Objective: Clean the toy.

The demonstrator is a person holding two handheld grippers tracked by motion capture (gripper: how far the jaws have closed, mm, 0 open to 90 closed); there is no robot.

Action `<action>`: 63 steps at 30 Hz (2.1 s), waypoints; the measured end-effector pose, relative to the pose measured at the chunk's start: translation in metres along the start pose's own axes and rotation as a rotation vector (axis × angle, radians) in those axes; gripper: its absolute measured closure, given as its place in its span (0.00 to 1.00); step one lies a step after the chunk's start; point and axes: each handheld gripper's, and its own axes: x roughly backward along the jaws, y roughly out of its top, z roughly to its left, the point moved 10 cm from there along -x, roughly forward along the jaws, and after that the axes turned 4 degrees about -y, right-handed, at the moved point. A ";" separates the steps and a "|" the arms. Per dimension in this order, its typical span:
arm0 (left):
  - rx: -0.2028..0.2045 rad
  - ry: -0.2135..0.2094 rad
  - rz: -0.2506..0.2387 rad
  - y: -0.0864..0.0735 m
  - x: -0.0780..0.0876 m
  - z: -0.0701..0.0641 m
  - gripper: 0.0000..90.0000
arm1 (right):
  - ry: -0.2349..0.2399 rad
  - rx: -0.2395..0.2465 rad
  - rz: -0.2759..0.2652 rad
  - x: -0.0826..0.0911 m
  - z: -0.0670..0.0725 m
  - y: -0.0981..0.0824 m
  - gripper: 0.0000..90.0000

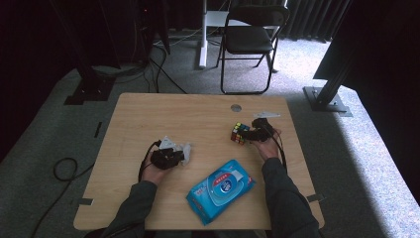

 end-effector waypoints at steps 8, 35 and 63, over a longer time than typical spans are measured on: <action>0.002 0.000 -0.001 0.000 0.000 0.000 0.86 | 0.018 0.058 0.024 -0.007 -0.001 -0.007 0.23; 0.005 0.001 -0.003 0.000 0.001 0.001 0.86 | 0.034 0.118 0.087 -0.025 0.003 -0.014 0.32; -0.007 -0.001 -0.018 0.007 0.005 -0.003 0.86 | 0.072 0.101 0.056 -0.011 0.017 -0.006 0.38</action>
